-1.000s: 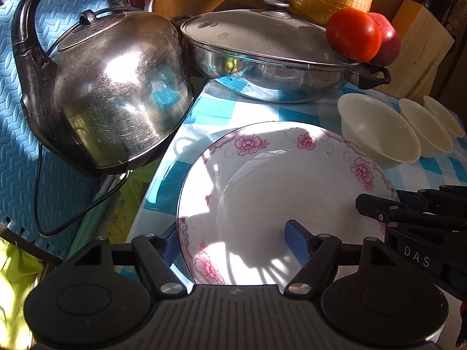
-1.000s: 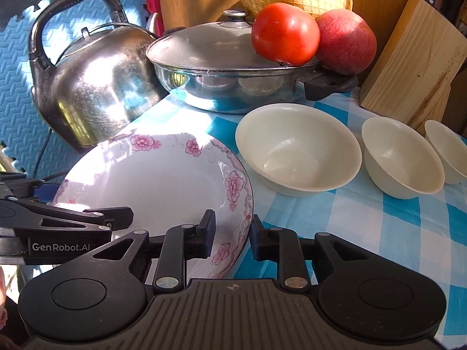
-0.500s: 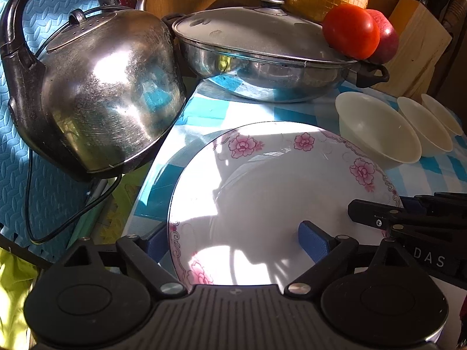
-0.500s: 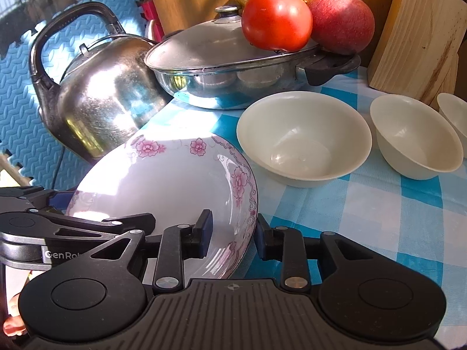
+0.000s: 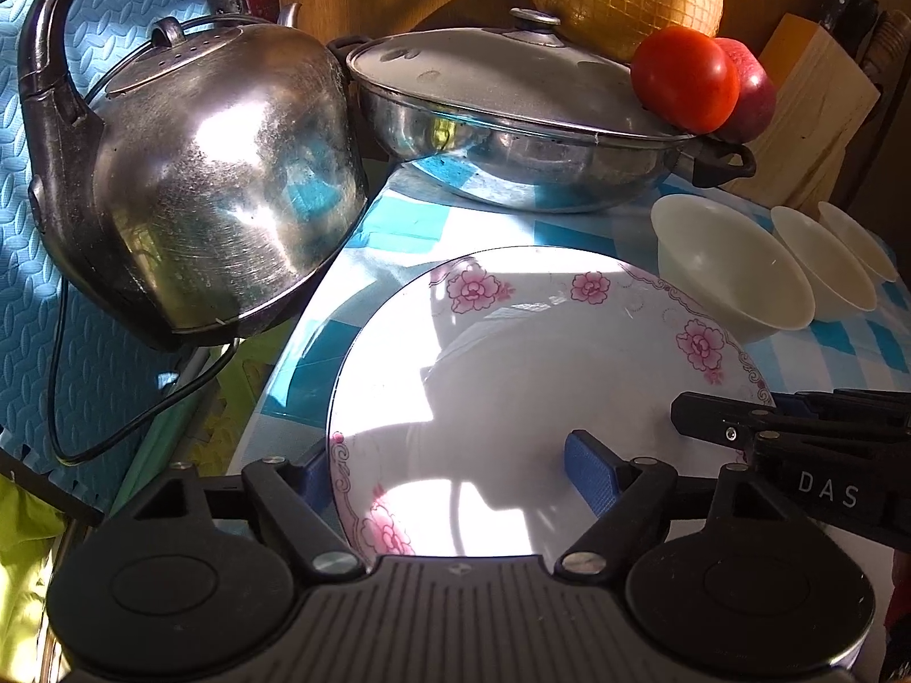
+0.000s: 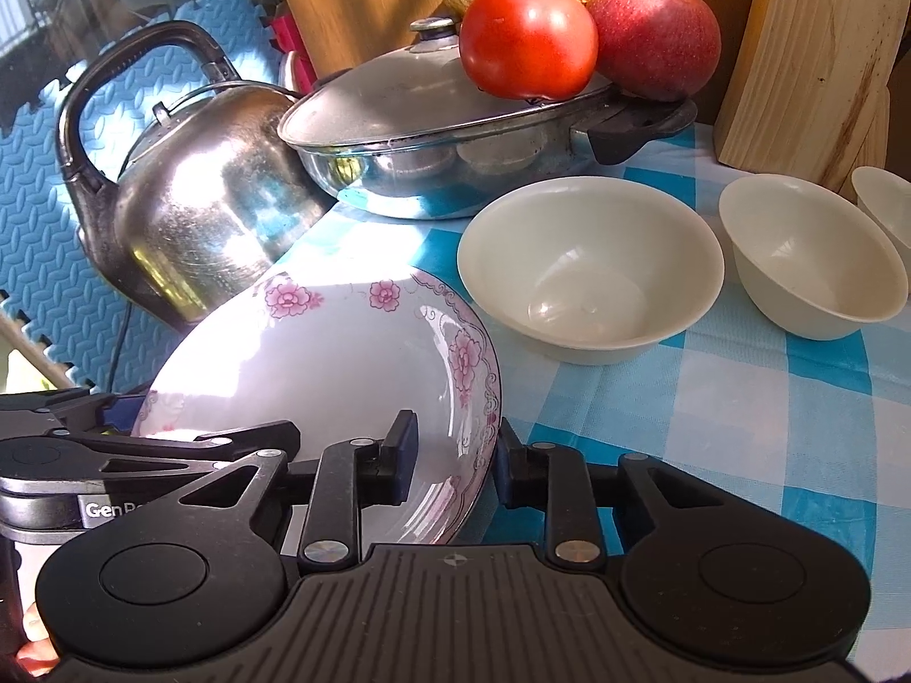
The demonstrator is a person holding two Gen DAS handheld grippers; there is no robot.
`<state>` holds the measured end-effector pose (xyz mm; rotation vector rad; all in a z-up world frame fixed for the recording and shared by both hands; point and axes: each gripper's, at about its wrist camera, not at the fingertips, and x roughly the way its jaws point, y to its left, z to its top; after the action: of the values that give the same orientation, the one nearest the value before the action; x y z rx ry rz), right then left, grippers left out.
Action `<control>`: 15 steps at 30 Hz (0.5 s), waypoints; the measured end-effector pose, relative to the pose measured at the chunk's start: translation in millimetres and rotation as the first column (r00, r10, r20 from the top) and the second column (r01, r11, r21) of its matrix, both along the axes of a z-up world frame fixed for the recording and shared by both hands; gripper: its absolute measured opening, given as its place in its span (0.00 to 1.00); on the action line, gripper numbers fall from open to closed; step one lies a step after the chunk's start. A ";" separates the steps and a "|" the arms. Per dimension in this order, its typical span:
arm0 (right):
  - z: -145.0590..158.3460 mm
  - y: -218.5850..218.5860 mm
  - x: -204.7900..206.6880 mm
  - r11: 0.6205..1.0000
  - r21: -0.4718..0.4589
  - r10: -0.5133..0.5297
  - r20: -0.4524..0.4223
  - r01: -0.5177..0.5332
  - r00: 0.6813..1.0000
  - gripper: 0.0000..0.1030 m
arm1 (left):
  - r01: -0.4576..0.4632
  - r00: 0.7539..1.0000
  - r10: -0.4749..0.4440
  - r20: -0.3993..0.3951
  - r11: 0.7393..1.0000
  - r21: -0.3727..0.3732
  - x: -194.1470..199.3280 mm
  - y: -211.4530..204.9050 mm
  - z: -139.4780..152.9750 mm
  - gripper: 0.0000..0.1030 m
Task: Organize plates and bowls
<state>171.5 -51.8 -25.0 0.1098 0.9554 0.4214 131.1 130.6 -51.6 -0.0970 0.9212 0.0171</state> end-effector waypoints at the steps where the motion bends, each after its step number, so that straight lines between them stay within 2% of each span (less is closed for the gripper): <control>1: 0.1 -0.3 -1.0 1.000 0.001 -0.001 -0.001 0.001 1.000 0.32 | -0.003 1.000 0.003 0.000 1.000 -0.003 -0.5 1.1 0.3 0.69; 5: 1.3 0.9 -4.3 1.000 -0.002 -0.008 0.003 0.008 1.000 0.32 | -0.004 1.000 0.004 0.002 1.000 0.002 -3.6 1.1 1.1 0.68; 9: 4.2 -0.2 -5.5 1.000 0.007 -0.017 0.011 0.017 1.000 0.32 | 0.010 0.999 -0.012 0.045 0.999 0.042 -10.3 -2.8 6.4 0.67; 15: 6.5 1.3 -10.2 1.000 -0.004 -0.012 0.033 0.012 0.999 0.32 | 0.004 0.999 -0.007 0.051 0.999 0.045 -10.2 -1.4 7.3 0.67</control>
<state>161.3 -50.5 -18.4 0.1040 0.9224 0.4089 120.9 129.2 -44.3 -0.0535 0.8699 0.0299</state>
